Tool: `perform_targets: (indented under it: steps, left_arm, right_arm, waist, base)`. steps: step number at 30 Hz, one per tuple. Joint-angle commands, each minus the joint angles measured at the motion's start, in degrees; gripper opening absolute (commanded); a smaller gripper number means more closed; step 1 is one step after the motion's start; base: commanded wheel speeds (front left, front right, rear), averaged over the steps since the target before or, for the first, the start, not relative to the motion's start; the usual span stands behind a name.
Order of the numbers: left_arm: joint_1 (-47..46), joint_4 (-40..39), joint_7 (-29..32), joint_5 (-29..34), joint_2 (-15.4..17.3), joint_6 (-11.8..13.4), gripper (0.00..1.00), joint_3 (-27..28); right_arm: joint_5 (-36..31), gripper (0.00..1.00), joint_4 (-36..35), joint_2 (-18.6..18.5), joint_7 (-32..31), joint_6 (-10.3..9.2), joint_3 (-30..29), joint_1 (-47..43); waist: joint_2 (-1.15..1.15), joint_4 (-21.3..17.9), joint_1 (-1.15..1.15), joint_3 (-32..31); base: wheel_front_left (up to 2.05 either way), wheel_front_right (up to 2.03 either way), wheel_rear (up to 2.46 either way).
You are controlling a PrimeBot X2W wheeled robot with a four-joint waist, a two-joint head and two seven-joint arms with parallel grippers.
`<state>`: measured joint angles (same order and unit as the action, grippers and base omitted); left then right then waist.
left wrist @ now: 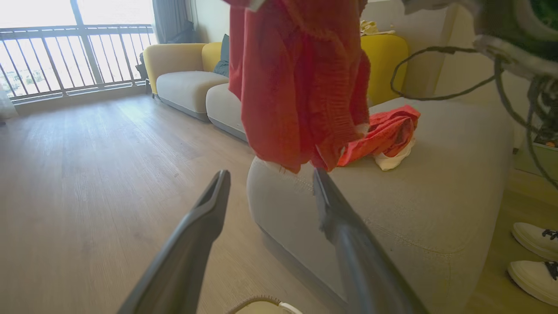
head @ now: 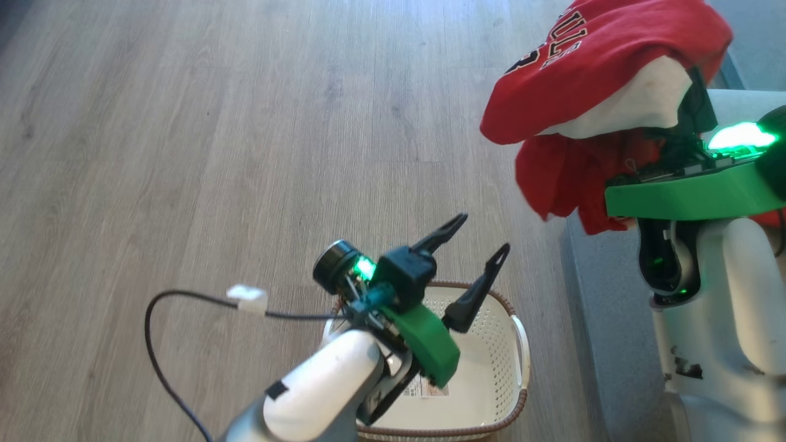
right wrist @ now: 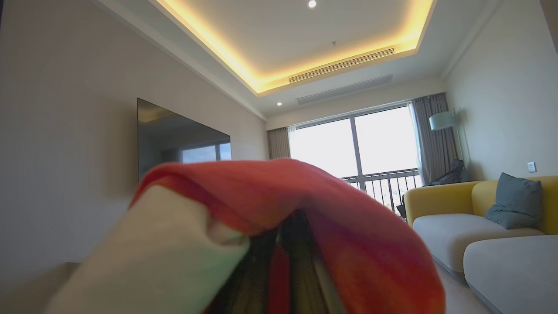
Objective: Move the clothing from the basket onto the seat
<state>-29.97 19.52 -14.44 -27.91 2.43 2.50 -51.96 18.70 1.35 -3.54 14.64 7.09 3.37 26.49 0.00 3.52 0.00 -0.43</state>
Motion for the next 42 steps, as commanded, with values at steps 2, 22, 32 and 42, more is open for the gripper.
perform_targets:
  steps: [2,22,32,42]
  left_arm:
    - [-0.69,-1.73,-0.56,2.52,0.52,-0.16,1.00,3.02]
    - [13.14,-3.05,-0.56,13.09,0.45,-7.55,1.00,10.56]
    - [12.21,-3.53,-0.56,13.42,0.45,-7.69,1.00,11.99]
    - [10.76,-3.95,-0.56,14.08,0.45,-7.08,1.00,13.46]
  right_arm:
    - [-0.69,0.00,-2.42,0.67,0.36,0.40,0.59,3.10]
    - [-4.28,0.00,-6.38,0.67,-1.88,0.40,-3.17,0.16]
    - [-5.22,0.00,-7.92,0.67,-2.58,0.40,-3.40,-1.55]
    - [-4.85,0.00,-9.90,0.67,-3.26,0.40,-5.60,-3.32]
  waist:
    - [0.00,0.10,0.00,0.06]
    - [0.00,0.47,0.00,-0.10]
    - [0.00,-0.59,0.00,0.18]
    - [0.00,-3.70,0.00,1.77]
  base:
    - [0.00,0.00,0.00]
    - [0.00,0.00,0.00]
    - [0.00,0.00,0.00]
    - [0.00,0.00,0.00]
